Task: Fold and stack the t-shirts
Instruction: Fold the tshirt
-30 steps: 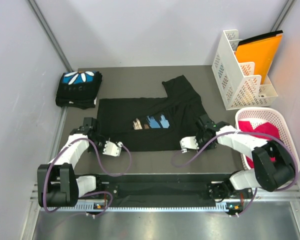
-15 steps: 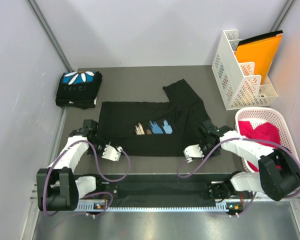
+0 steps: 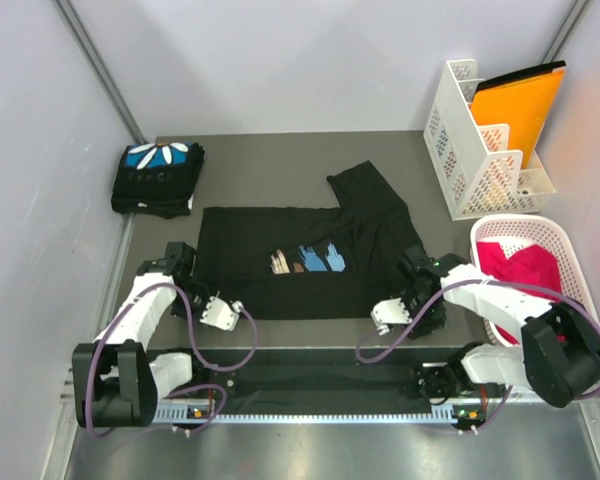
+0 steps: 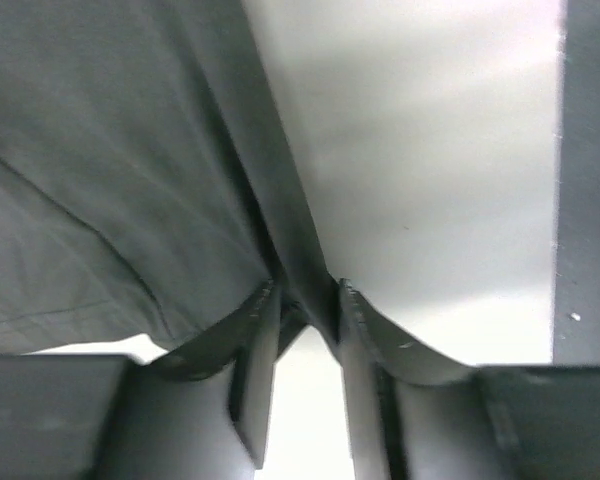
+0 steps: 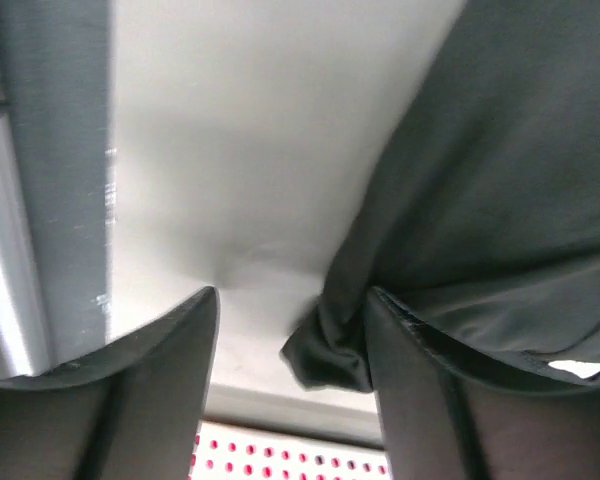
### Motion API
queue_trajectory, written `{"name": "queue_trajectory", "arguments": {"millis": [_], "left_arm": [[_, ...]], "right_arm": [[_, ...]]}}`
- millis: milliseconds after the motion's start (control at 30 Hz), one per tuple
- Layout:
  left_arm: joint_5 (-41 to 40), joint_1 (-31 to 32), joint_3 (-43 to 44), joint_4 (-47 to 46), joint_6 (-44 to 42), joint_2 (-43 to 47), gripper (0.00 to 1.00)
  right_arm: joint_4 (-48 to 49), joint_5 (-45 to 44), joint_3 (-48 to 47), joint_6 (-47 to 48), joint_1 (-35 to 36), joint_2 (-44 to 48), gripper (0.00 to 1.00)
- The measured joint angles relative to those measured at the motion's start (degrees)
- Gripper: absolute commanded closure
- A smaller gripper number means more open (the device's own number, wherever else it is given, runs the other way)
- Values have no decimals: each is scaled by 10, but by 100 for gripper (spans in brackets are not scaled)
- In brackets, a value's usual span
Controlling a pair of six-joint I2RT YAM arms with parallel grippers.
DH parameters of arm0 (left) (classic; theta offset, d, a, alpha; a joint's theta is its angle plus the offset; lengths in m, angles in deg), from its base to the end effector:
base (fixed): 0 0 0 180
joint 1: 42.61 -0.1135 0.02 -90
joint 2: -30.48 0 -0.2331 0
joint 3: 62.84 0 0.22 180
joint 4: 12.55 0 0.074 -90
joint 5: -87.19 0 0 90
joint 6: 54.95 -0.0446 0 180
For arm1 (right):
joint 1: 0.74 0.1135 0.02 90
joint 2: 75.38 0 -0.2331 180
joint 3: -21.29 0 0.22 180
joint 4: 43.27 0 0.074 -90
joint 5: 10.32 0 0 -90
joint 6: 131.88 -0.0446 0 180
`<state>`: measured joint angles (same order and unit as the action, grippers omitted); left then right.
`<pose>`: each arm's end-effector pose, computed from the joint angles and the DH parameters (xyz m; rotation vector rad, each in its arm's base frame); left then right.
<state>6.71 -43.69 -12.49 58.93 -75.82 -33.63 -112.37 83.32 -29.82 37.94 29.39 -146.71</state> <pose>0.1418 -0.0047 0.1533 2.4253 1.6923 -0.0359 0.1311 0.0794 0.1398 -2.5414 1.7805 0.0817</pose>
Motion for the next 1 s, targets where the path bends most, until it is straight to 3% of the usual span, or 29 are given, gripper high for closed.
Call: {"name": "queue_trajectory", "arguments": {"millis": [100, 267, 500, 600, 733, 867, 1000], "left_arm": [[-5, 0, 12, 22, 1, 0, 52], [-3, 0, 79, 45, 27, 0, 53], [25, 0, 191, -2, 117, -12, 43], [33, 0, 208, -97, 193, -37, 41], [22, 0, 237, -199, 313, -125, 57], [7, -1, 371, -212, 423, -271, 59], [-3, -1, 456, -237, 499, -348, 58]], "right_arm": [[-28, 8, -6, 0, 0, 11, 33], [-73, 23, -61, -10, 0, 39, 33], [-67, 36, -164, -56, -36, 32, 34], [-54, 63, -238, -110, -86, -37, 36], [-53, 118, -401, -183, -157, -199, 38], [-59, 167, -556, -247, -205, -325, 37], [-61, 202, -721, -306, -234, -426, 37]]}}
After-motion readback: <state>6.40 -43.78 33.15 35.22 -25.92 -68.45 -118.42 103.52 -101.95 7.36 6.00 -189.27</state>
